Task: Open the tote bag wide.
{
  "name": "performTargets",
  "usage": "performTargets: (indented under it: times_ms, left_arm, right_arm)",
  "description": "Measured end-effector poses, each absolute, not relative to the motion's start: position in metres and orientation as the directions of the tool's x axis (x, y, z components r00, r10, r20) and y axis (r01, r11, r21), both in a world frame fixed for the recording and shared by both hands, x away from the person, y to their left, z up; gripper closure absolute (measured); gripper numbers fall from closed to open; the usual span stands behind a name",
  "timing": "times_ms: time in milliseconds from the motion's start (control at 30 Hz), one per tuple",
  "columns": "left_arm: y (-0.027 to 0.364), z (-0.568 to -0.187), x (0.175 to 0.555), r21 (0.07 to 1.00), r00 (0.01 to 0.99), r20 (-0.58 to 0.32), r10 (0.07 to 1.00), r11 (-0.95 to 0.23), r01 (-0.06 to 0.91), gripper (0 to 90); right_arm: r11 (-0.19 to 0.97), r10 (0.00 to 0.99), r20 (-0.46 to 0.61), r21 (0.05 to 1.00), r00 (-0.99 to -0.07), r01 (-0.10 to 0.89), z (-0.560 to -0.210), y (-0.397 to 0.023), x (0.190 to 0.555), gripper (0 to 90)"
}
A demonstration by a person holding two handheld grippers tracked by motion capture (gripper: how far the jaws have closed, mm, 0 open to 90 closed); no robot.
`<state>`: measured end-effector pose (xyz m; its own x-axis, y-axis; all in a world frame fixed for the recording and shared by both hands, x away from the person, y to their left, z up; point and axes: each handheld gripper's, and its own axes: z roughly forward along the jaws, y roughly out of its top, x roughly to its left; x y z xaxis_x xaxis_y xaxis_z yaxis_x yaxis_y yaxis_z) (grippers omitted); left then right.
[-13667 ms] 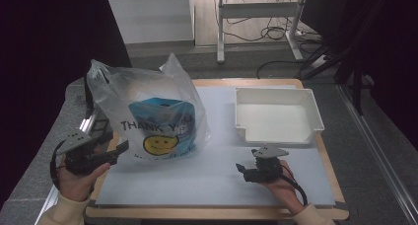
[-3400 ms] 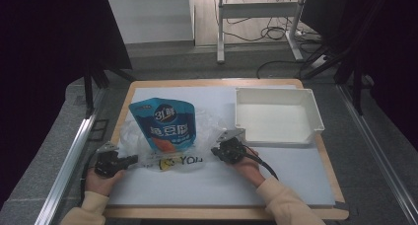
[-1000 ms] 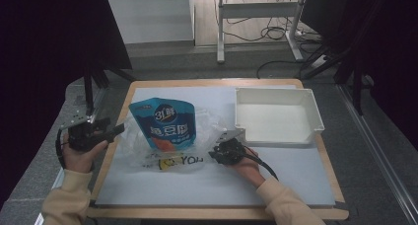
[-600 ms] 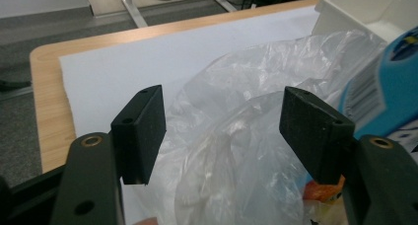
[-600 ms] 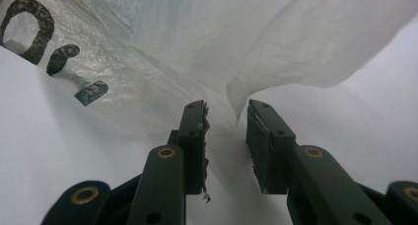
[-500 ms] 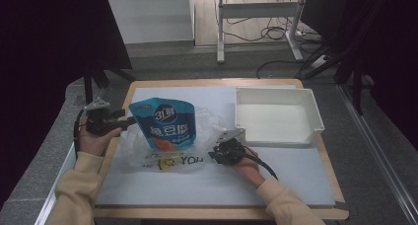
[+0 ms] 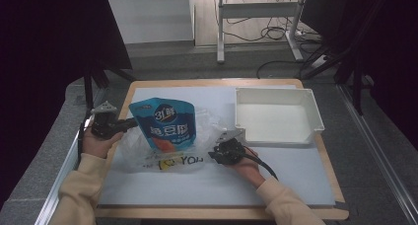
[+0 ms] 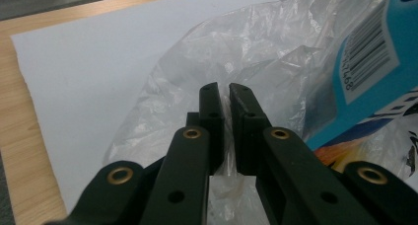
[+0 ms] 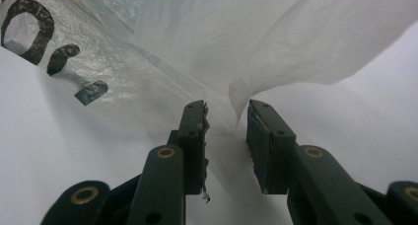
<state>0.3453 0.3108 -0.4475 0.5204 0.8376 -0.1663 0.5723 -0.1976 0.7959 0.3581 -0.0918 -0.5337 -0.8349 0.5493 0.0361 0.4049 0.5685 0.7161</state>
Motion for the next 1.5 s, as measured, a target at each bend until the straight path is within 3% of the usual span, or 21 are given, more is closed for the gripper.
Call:
performTargets:
  times_ms: [200,433,600,967,1500]
  left_arm:
    - [0.313,-0.447,0.340,0.809,0.516,-0.174,0.839,-0.177,0.560,86.7]
    - [0.315,-0.449,0.336,0.821,0.514,-0.189,0.837,-0.153,0.551,86.9]
    - [0.317,-0.449,0.335,0.824,0.508,-0.200,0.838,-0.136,0.550,87.0]
    - [0.316,-0.451,0.335,0.823,0.510,-0.201,0.836,-0.138,0.551,87.1]
    - [0.319,-0.454,0.336,0.822,0.505,-0.218,0.835,-0.123,0.557,87.2]
  right_arm:
    - [0.568,0.546,0.038,0.717,-0.837,0.403,-0.534,-0.092,0.358,64.7]
    - [0.525,0.531,0.050,0.764,-0.846,0.374,-0.521,-0.097,0.348,48.1]
    - [0.483,0.533,0.066,0.795,-0.844,0.368,-0.512,-0.108,0.336,44.2]
    - [0.363,0.579,0.054,0.876,-0.814,0.317,-0.464,-0.152,0.312,41.4]
    - [0.294,0.625,0.010,0.923,-0.781,0.247,-0.397,-0.152,0.359,41.3]
